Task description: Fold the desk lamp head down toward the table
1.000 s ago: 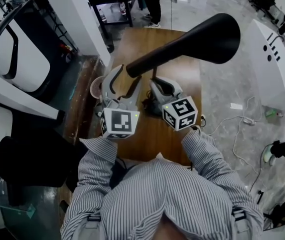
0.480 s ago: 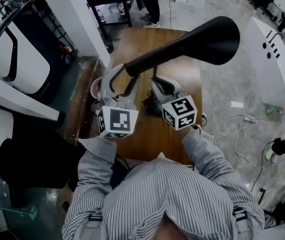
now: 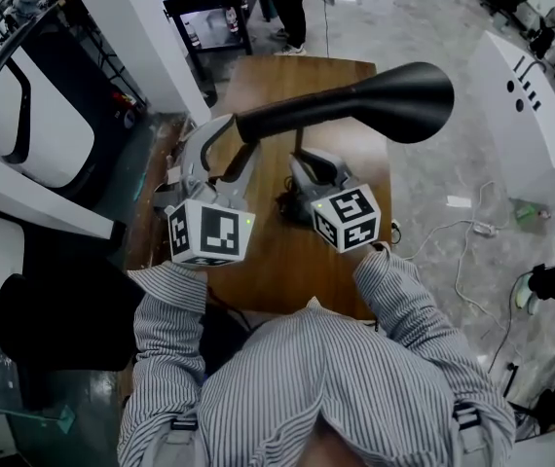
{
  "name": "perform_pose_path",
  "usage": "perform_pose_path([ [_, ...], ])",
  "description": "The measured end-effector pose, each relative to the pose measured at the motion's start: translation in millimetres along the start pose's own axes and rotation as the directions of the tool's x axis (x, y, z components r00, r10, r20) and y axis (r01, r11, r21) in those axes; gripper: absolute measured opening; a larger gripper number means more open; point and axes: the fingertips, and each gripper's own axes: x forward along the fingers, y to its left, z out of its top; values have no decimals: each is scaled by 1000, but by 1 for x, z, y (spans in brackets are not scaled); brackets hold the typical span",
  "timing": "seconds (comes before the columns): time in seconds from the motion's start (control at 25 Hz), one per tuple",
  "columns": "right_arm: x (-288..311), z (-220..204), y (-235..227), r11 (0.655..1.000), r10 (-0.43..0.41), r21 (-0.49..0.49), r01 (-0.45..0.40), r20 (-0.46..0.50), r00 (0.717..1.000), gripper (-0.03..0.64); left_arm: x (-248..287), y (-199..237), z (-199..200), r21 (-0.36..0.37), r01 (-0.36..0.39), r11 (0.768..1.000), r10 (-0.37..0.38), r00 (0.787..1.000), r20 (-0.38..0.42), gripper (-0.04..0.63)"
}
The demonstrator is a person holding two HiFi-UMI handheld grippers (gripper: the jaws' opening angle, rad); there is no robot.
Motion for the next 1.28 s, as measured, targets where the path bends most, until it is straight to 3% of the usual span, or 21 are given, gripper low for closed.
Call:
perform_pose_path([
  [0.16, 2, 0, 0, 1000, -7, 2, 7, -7, 1000, 41, -3, 13, 10, 94, 24, 995, -24, 1000, -1, 201],
  [0.32, 2, 1, 1, 1000, -22, -9, 22, -14, 1000, 35, -11, 28, 33, 109, 3, 994, -10, 998, 66, 94],
  [0.44, 1, 0, 1, 999, -36, -13, 36, -17, 999, 35, -9, 30, 40, 169, 20, 985, -30, 998, 53, 97],
  [1.04, 1, -1, 2, 998, -64, -19, 63, -51, 997, 35, -10, 30, 40, 162, 22, 986, -30, 999, 44, 99],
  [1.28, -2, 0, 4, 997, -66, -33, 64, -63, 996, 37, -13, 30, 41, 99, -12, 995, 5, 997, 71, 100],
])
